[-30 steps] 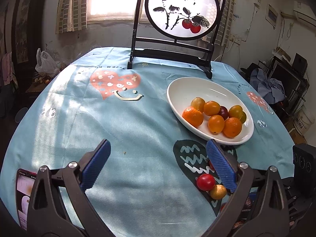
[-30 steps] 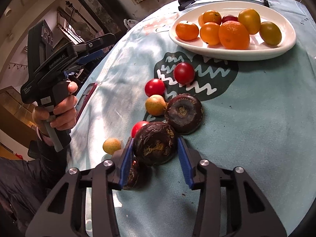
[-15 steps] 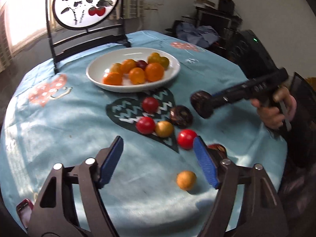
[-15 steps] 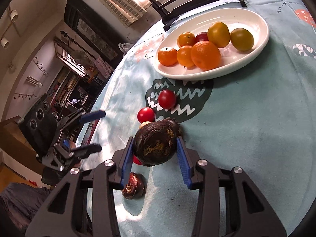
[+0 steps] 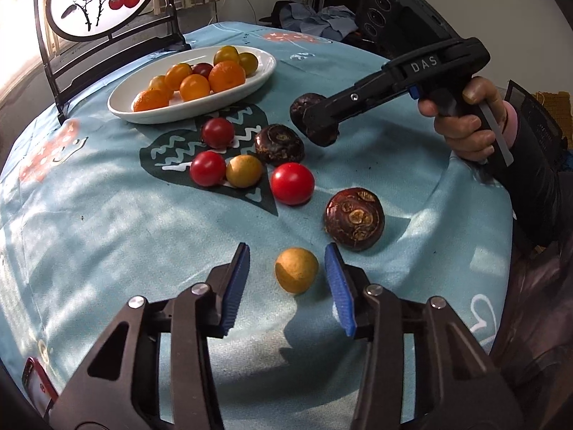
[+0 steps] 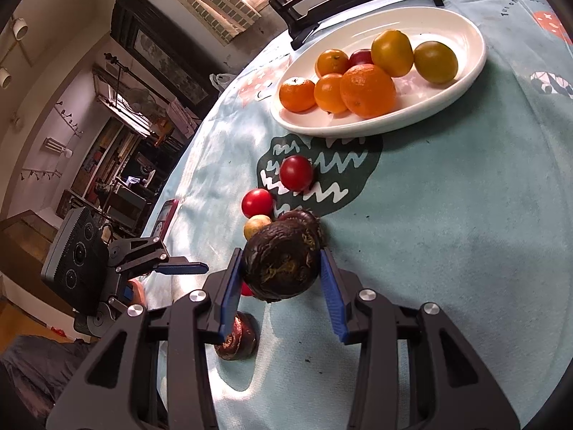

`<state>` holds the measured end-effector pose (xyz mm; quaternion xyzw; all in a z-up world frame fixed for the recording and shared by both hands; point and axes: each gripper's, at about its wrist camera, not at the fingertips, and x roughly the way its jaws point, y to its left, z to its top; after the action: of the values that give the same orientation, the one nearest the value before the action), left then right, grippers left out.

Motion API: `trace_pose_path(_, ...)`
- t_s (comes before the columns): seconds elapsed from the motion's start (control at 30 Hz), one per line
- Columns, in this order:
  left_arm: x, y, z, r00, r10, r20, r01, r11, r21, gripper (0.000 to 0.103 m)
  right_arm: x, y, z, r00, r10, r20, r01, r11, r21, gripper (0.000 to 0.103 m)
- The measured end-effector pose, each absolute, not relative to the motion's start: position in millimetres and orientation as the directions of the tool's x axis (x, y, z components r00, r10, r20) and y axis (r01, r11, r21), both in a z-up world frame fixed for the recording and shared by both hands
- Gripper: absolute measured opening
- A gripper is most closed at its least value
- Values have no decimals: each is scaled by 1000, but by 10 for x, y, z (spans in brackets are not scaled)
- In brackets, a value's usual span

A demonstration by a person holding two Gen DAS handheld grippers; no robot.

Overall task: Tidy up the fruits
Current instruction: 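Grasp a dark brown fruit with the right gripper while the left gripper grasps a yellow fruit, then carry both fruits over the white plate and open both grippers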

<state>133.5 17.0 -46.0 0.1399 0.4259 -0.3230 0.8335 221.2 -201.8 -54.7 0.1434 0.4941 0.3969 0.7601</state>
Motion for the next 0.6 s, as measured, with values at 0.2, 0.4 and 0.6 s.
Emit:
trace_pose_path(0.2,1321,108,-553,406,-402,-821,677,735,-25,31,2210,-2018,-541,200,743,-639,-460,647,608,43)
trace_pose_path(0.4,1361,167,-542,398,-426,-812,663,745,-66,25,2216,-2034,-532,206,744,-636,-459,647,608,43)
trace_pose_path(0.6,1446,241,-475,426,-440,-791,622,777,-98,25,2216,-2063,-507,214,755,-620,-463,637,616,43)
